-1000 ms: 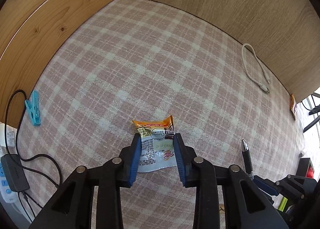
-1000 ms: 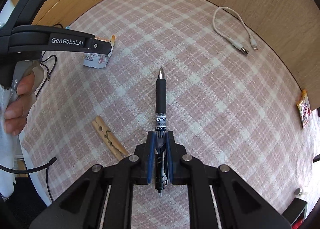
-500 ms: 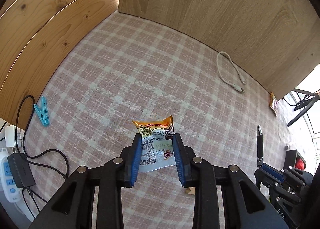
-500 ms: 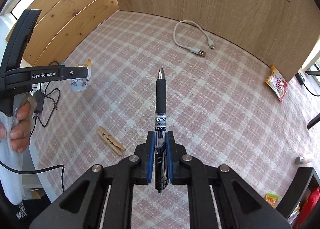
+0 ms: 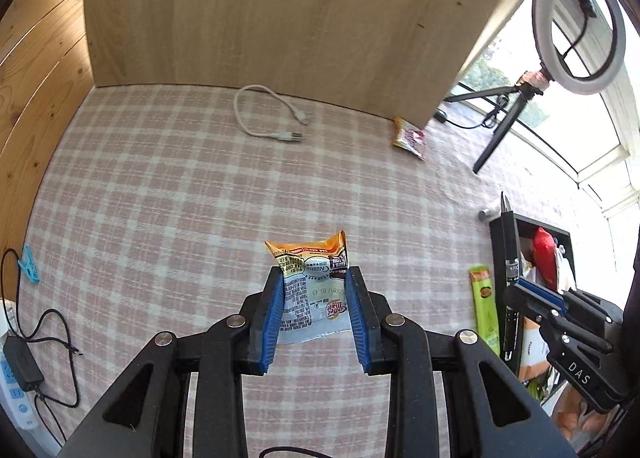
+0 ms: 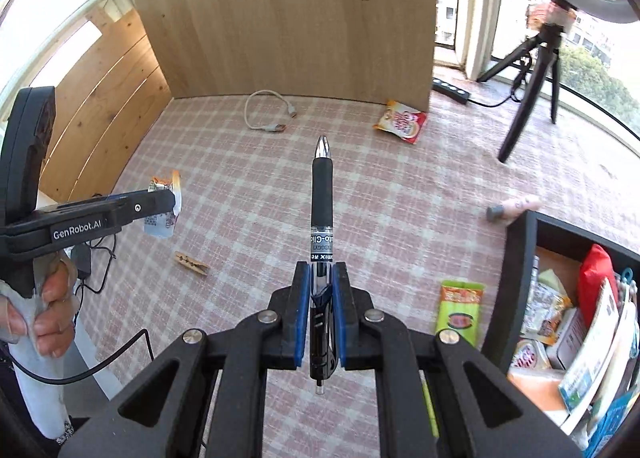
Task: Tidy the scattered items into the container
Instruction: 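Carry the pen and sachet into the tray and open both grippers, then withdraw both grippers from the tray toward the table, then grasp the wooden clothespin with the left gripper while the right gripper grasps the Coffee-mate sachet, then carry the clothespin and Coffee-mate sachet into the tray and open both grippers, then withdraw both grippers from the tray toward the blue clothespin and cable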
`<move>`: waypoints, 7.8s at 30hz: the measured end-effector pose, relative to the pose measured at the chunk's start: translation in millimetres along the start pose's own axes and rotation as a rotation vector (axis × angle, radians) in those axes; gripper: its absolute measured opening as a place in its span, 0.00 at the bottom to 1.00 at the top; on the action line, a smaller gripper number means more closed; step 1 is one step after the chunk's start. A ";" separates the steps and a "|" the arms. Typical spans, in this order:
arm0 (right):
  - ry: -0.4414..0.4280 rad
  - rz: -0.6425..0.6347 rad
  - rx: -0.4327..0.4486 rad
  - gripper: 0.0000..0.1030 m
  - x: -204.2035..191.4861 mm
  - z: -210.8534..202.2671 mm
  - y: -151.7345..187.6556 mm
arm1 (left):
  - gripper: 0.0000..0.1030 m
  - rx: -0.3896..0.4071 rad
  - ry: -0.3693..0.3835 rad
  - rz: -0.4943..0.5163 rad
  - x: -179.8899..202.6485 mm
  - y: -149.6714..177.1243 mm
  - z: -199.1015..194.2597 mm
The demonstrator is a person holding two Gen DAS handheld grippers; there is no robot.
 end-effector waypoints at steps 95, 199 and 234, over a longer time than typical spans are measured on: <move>0.111 0.182 -0.144 0.60 36.6 137.4 -103.0 | 0.47 -0.208 -0.009 0.603 -12.7 68.9 61.8; 0.222 0.486 0.088 0.04 175.8 -116.0 52.3 | 0.11 -0.083 0.339 0.785 269.1 113.6 -15.8; 0.282 0.572 0.088 0.42 226.8 -122.2 94.8 | 0.37 -0.138 0.334 0.863 314.1 160.9 0.5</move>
Point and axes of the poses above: each gripper's, at about its wrist camera, not at the fingertips, and z roughly the way its jaws point, x to its right, y to its underside, the point moved 4 cm from there along z, roughly the way its jaws point, and after that the axes turned 1 degree about -z, right-handed, at the moved point
